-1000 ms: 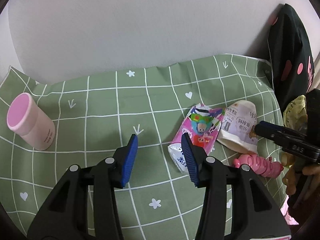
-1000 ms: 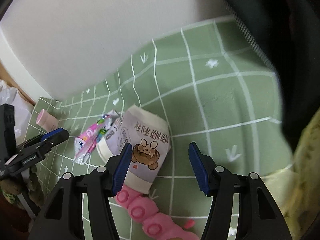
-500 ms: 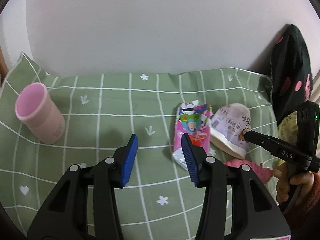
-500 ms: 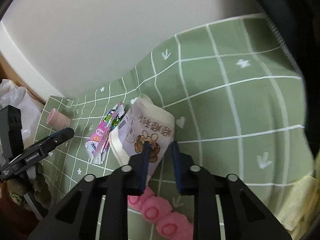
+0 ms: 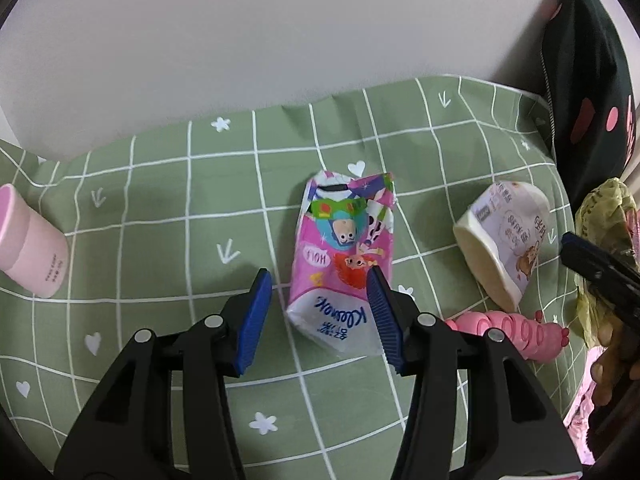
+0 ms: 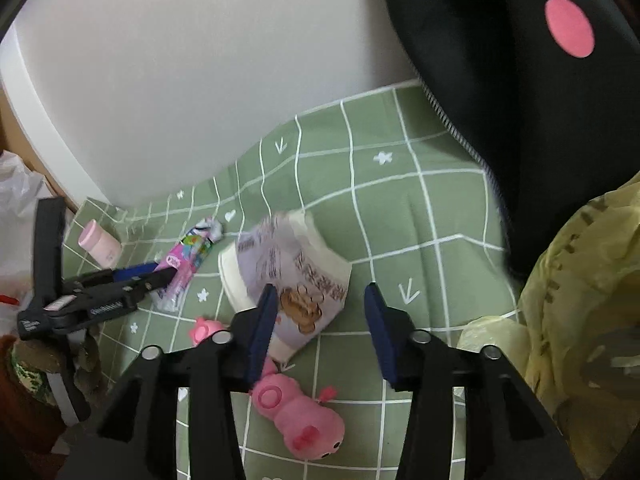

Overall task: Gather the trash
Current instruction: 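Grasp the pink Kleenex tissue pack with the left gripper while the right grasps the white snack bag, then carry both items into the yellow trash bag and open both grippers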

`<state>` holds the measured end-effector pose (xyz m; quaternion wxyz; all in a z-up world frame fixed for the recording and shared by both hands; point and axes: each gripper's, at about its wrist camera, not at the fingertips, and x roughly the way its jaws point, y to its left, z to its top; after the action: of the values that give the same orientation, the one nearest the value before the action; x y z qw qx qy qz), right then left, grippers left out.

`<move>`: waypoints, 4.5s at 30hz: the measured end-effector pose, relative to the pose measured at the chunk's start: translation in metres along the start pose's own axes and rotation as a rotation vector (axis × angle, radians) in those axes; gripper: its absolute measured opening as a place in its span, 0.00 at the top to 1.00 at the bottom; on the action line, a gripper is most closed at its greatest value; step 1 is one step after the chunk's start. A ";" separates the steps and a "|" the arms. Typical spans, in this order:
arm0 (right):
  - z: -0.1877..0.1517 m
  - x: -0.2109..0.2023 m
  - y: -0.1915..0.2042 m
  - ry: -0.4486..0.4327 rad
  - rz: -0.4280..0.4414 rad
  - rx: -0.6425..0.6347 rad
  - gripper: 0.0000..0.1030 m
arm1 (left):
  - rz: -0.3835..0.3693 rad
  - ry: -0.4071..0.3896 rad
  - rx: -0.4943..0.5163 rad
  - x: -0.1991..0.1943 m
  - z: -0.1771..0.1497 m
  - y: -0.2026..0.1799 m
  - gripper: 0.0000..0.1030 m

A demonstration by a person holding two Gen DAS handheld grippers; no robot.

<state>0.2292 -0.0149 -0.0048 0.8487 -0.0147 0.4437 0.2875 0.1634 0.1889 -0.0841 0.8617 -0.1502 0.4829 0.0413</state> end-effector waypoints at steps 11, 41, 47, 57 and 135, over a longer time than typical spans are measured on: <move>0.010 0.010 0.019 0.036 -0.056 -0.132 0.52 | 0.018 -0.012 0.026 0.004 0.000 0.003 0.96; 0.035 0.019 0.028 0.069 0.061 -0.248 0.93 | -0.013 -0.016 -0.178 -0.016 0.003 0.066 0.56; 0.028 0.003 0.016 0.040 0.039 -0.192 0.93 | -0.009 0.004 -0.170 -0.006 0.008 0.057 0.95; 0.003 0.018 -0.007 0.058 0.035 -0.032 0.47 | -0.052 -0.067 -0.128 -0.034 0.010 0.048 0.97; -0.047 -0.286 -0.171 -0.361 -0.537 0.183 0.55 | -0.531 -0.093 0.643 -0.086 0.032 -0.343 0.97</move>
<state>0.1537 -0.3065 0.1456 0.9568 -0.0036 0.2907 0.0106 0.2182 -0.1217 0.0792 0.8662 0.0092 0.3763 -0.3285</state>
